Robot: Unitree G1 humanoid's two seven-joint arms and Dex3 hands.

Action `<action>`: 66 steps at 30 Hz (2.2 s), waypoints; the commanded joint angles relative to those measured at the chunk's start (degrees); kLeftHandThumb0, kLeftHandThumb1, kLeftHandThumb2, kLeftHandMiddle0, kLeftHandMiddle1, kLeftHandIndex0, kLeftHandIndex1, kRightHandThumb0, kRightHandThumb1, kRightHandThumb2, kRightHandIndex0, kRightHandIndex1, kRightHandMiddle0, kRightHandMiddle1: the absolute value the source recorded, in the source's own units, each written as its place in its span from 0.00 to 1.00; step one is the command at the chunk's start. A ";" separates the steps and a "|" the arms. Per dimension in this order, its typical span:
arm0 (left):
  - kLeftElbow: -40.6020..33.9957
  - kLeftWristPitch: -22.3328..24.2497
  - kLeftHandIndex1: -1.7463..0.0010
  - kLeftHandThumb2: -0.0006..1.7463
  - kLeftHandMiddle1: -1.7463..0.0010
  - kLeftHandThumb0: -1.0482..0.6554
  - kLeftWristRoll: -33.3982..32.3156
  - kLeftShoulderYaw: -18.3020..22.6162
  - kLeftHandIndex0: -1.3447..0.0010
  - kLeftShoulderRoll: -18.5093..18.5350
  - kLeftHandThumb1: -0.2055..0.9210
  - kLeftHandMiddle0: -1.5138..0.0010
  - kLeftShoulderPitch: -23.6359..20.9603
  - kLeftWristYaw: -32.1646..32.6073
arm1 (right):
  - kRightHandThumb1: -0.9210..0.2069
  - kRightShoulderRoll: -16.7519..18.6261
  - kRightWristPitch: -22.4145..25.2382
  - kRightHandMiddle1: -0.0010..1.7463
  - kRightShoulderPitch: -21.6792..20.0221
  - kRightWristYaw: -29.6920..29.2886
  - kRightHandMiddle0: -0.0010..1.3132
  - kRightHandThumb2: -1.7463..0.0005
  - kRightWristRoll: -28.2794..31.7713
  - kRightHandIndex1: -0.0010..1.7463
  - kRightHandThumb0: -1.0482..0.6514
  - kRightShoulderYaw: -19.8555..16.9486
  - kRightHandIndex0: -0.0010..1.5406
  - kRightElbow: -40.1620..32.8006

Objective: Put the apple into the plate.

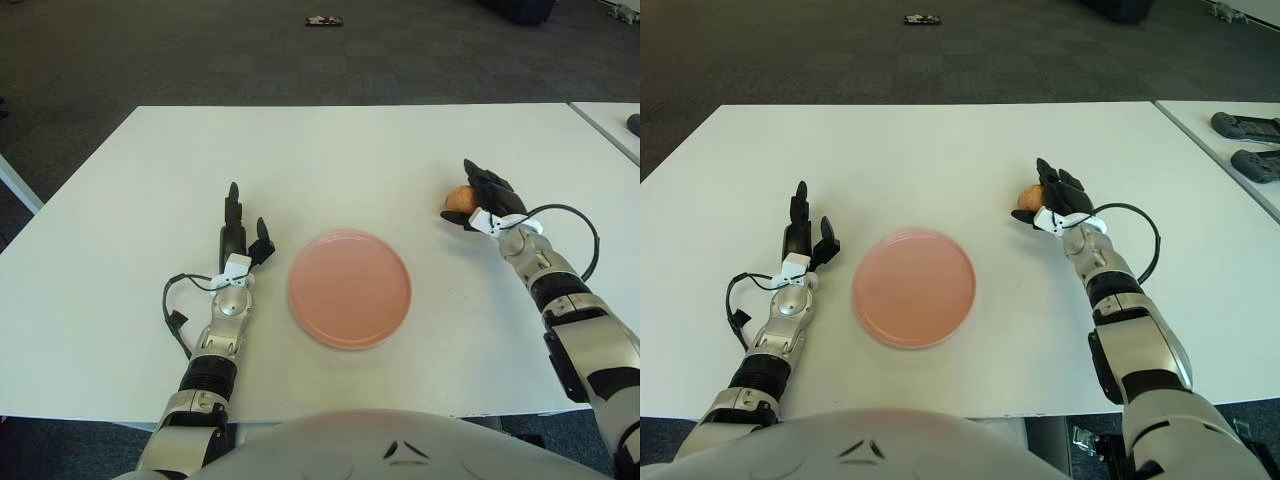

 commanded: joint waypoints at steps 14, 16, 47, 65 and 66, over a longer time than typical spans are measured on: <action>0.11 1.56 0.88 0.55 1.00 0.17 -0.96 0.46 1.00 -0.33 1.00 0.92 1.66 -0.84 | 0.00 -0.58 0.03 0.00 -0.81 -0.25 0.00 0.78 1.11 0.00 0.00 0.87 0.00 0.54; 0.08 1.51 0.88 0.55 1.00 0.17 -1.04 0.48 1.00 -0.31 1.00 0.92 1.68 -0.91 | 0.00 -0.60 0.05 0.00 -0.81 -0.26 0.00 0.78 1.20 0.00 0.00 0.96 0.00 0.52; -1.62 1.72 0.85 0.55 0.99 0.18 -1.20 1.03 1.00 0.01 1.00 0.90 2.18 -0.96 | 0.00 -0.76 0.33 0.00 -0.77 -0.31 0.00 0.78 1.97 0.00 0.00 1.76 0.00 -0.04; -3.32 2.87 0.85 0.54 0.99 0.17 -0.97 0.93 1.00 0.13 1.00 0.90 2.61 -1.19 | 0.00 -0.94 0.39 0.00 -0.50 -0.14 0.00 0.78 2.10 0.00 0.00 1.73 0.00 -0.70; -3.48 2.97 0.85 0.54 0.99 0.17 -1.00 0.94 1.00 0.10 1.00 0.90 2.66 -1.21 | 0.00 -0.97 0.39 0.00 -0.46 -0.12 0.00 0.78 2.12 0.00 0.00 1.72 0.00 -0.77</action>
